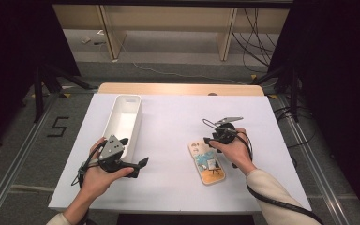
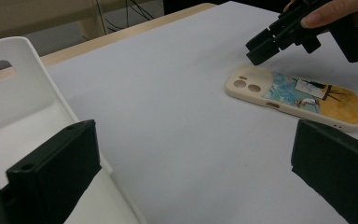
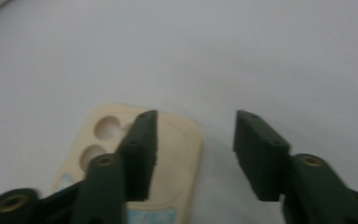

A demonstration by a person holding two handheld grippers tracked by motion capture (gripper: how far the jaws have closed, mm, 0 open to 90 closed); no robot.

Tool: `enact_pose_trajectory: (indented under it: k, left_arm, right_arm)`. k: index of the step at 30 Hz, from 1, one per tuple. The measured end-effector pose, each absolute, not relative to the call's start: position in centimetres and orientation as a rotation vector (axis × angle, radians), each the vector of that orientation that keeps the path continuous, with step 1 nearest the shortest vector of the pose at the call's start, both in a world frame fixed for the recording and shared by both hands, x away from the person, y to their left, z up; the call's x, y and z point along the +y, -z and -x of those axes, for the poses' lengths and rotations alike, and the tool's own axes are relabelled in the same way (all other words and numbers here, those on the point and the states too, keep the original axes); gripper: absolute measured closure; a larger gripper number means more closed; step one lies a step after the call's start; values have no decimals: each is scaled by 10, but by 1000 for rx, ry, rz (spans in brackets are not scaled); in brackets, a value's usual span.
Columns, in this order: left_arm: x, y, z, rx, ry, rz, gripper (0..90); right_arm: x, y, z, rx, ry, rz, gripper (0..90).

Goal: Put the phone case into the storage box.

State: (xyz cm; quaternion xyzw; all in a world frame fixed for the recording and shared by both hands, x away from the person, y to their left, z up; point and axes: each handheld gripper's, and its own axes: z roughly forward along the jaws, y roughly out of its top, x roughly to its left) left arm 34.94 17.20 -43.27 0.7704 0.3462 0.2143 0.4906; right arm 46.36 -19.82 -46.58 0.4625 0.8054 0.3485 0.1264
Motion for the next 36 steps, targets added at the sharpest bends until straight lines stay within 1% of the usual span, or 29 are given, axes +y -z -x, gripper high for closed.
enact_pose_trajectory:
  k: [1, 3, 4, 5, 7, 10, 11, 13, 29, 36]
  left_arm:
    - [172, 433, -349, 840, -519, -1871, 5]
    - [172, 433, -349, 841, -520, -1870, 4]
    - [172, 433, -349, 841, -520, -1870, 4]
    - [172, 433, -349, 842, -519, -1868, 4]
    - [172, 433, -350, 842, -520, -1868, 4]
    - [172, 433, -349, 843, -520, -1867, 4]
    - [172, 433, -349, 844, -519, -1865, 4]
    - [172, 433, -349, 845, -519, -1864, 4]
    - [172, 432, -348, 843, -525, -1863, 4]
    - [172, 432, -348, 842, -526, -1863, 4]
  right_arm:
    - [-192, 465, -462, 2368, -1004, -1368, 281]
    - [-186, 466, -460, 2409, -965, -1347, 189]
    - [-186, 466, -460, 2409, -965, -1347, 189]
    - [-184, 466, -459, 2436, -953, -1351, 155]
    - [-178, 467, -458, 2453, -931, -1350, 122]
    - [-173, 469, -457, 2484, -903, -1345, 30]
    - [-171, 470, -456, 2495, -889, -1343, 19]
    - [-169, 470, -454, 2504, -861, -1332, 4]
    - [-161, 471, -447, 2518, -771, -1341, 5]
    - [-164, 470, -433, 2552, -720, -1333, 4]
